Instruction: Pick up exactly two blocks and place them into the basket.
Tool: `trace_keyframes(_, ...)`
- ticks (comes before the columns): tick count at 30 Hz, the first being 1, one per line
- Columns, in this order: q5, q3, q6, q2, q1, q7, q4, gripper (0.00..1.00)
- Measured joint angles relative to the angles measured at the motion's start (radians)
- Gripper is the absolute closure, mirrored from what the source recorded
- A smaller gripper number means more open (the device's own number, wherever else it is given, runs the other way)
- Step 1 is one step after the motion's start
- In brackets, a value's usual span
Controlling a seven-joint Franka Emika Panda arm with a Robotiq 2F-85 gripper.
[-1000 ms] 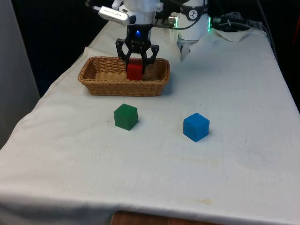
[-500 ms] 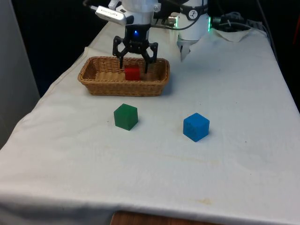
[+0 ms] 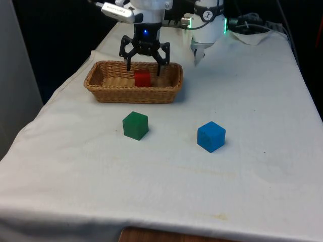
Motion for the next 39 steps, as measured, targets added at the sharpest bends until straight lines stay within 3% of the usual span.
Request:
trace_keyframes(6, -0.009, 0.004, -0.050, -0.068, 0.008, 0.014, 0.001, 0.00)
trace_keyframes(10, -0.045, 0.016, -0.090, -0.122, 0.016, 0.059, 0.005, 0.00)
trace_keyframes(13, -0.051, 0.019, -0.097, -0.131, 0.018, 0.068, 0.007, 0.00)
trace_keyframes(18, -0.069, 0.051, -0.138, -0.172, 0.024, 0.112, 0.022, 0.00)
trace_keyframes(39, -0.065, 0.157, -0.240, -0.156, 0.029, 0.201, 0.148, 0.00)
